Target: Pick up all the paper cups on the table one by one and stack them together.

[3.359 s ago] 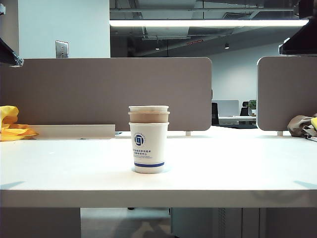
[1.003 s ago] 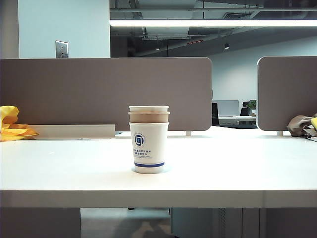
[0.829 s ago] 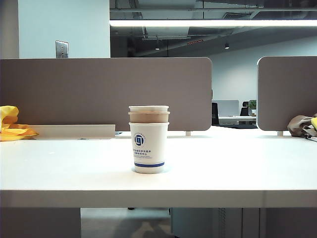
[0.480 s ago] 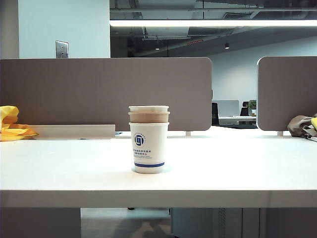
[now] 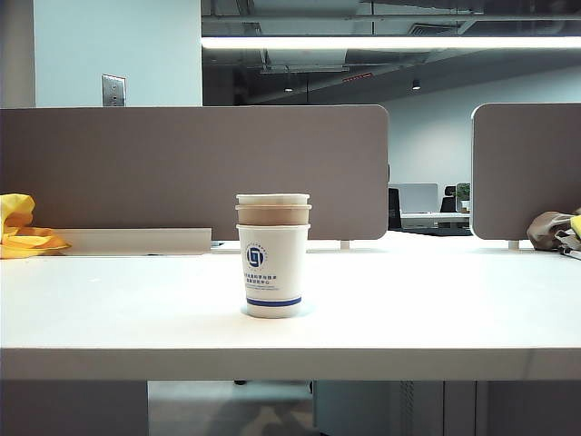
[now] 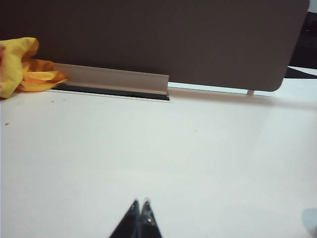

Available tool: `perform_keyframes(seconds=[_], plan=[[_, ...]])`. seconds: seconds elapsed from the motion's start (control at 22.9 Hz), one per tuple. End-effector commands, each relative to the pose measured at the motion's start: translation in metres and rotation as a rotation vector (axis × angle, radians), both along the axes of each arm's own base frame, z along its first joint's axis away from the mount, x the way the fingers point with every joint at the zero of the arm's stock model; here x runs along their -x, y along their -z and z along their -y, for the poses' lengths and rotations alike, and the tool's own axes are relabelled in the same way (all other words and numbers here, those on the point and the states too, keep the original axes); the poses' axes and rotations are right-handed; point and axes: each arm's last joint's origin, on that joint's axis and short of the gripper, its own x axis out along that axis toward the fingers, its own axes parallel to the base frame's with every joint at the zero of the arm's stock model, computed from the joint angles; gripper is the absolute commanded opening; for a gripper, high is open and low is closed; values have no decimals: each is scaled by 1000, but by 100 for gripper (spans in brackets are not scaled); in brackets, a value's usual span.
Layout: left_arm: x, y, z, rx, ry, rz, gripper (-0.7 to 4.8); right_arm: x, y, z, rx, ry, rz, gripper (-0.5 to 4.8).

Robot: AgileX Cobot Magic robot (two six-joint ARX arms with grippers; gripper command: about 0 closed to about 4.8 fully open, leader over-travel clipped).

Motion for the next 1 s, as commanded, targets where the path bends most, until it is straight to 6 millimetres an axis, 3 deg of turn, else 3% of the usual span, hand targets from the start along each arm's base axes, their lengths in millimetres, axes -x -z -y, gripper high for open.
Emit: perform_keyframes(seconds=[0.04, 1.0], plan=[[0, -1, 0, 0, 0, 10, -5, 0, 1, 0, -3, -2, 7, -1], [0, 4, 0, -1, 3, -43, -5, 0, 1, 0, -3, -2, 7, -1]])
